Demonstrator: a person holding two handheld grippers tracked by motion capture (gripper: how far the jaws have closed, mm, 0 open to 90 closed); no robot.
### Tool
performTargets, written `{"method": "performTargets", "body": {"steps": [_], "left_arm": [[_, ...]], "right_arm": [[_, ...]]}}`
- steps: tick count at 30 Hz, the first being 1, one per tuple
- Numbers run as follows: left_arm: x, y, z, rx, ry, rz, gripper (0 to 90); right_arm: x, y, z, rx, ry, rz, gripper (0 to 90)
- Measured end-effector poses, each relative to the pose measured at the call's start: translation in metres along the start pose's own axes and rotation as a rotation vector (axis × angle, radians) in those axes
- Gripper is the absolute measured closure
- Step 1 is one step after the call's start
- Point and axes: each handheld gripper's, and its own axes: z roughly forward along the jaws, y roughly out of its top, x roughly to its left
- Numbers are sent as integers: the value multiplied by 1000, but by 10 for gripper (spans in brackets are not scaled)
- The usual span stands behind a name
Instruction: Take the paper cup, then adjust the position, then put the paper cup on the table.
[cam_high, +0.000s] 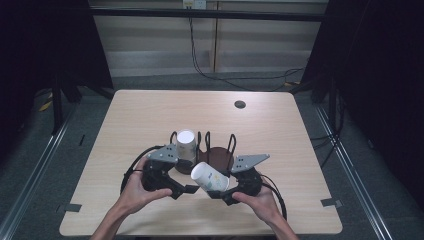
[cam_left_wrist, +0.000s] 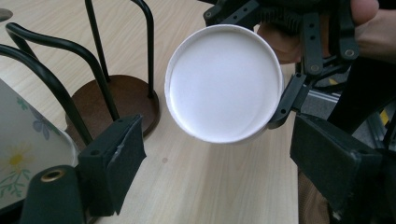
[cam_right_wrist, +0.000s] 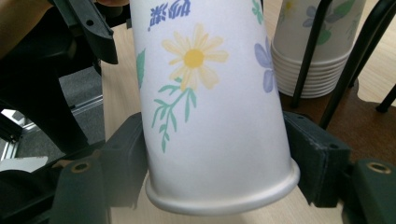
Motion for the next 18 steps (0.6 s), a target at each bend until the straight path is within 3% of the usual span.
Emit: {"method": "performTargets", "body": {"steps": [5,18], "left_arm": [[-2,-2,2,24,7,10,181],[-3,-6,11,97,7,40,181]], "right_arm": [[-2,1,-2,20,3,1,287],[-3,2,2,161,-2,-22,287]]}}
